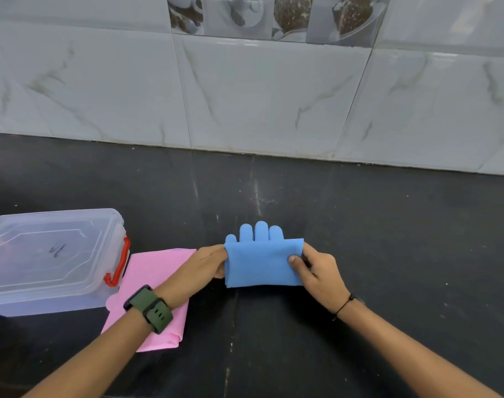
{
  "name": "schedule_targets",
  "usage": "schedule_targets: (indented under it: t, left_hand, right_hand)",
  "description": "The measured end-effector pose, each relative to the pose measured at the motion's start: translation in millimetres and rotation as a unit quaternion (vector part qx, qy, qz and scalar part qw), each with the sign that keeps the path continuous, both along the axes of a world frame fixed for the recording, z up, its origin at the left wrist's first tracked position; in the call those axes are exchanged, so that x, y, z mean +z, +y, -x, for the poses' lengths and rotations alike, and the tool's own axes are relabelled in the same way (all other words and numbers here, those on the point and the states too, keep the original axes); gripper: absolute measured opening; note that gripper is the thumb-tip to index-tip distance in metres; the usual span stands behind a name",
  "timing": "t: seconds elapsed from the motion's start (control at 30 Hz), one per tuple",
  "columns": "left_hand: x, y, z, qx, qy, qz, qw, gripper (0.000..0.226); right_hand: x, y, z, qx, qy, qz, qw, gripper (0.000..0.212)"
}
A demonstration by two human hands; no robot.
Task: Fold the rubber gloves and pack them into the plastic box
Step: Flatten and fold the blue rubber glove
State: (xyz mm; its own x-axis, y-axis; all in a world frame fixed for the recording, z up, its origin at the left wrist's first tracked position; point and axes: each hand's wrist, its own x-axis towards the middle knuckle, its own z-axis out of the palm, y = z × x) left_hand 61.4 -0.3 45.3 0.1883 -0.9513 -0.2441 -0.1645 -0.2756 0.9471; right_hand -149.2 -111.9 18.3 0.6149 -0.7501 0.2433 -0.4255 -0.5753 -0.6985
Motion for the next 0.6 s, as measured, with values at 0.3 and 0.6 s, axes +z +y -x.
schedule_targets:
  t: [0.3, 0.6]
  left_hand:
    - [-17, -8, 20, 0.104, -0.215, 0.012, 0.971, 0.022]
    - [-17, -38, 35, 0.194, -0.398, -0.05, 0.895, 0.03]
  right_hand:
    - [-11, 5, -30, -0.189, -0.047, -0.011, 0.981, 0.04]
    - [2, 0, -49, -0.238, 0.107, 0.017, 0.965, 0.047]
